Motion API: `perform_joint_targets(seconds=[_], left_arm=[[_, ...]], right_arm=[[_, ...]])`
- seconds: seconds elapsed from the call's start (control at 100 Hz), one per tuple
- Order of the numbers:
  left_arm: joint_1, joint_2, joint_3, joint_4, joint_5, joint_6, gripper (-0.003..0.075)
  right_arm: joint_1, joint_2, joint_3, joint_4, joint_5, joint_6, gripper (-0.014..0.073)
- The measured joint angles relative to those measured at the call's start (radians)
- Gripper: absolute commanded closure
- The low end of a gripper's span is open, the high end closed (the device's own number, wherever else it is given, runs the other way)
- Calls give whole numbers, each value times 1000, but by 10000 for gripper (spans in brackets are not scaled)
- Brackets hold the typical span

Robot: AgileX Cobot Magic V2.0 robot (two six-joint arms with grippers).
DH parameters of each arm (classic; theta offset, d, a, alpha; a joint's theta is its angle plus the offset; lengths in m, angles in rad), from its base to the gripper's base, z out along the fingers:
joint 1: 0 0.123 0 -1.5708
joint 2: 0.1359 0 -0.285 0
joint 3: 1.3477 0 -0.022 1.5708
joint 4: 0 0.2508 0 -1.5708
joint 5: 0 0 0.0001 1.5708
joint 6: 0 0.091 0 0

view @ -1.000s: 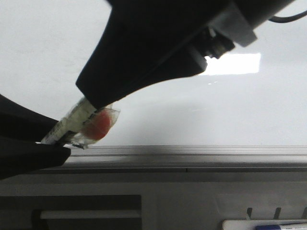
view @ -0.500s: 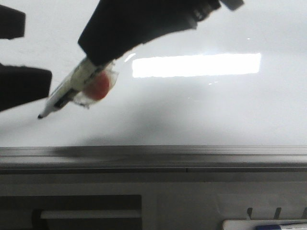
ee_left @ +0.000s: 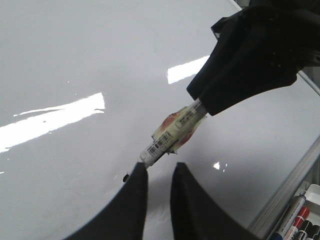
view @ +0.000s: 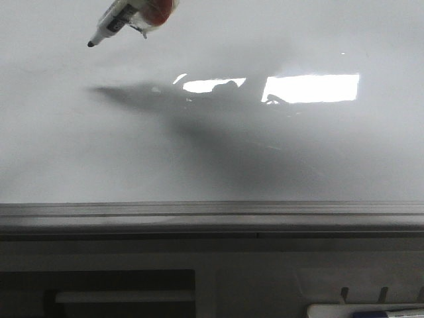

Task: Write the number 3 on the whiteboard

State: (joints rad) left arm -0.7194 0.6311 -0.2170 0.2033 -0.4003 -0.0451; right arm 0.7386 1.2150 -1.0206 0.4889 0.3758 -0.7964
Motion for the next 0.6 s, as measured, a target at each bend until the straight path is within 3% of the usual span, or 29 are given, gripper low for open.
perform_joint_targets(seconds=[0.6], left_arm=[[0,0,0,-2,-37,2,741]], right_arm=[[-136,47,-9,11,16,-2,655]])
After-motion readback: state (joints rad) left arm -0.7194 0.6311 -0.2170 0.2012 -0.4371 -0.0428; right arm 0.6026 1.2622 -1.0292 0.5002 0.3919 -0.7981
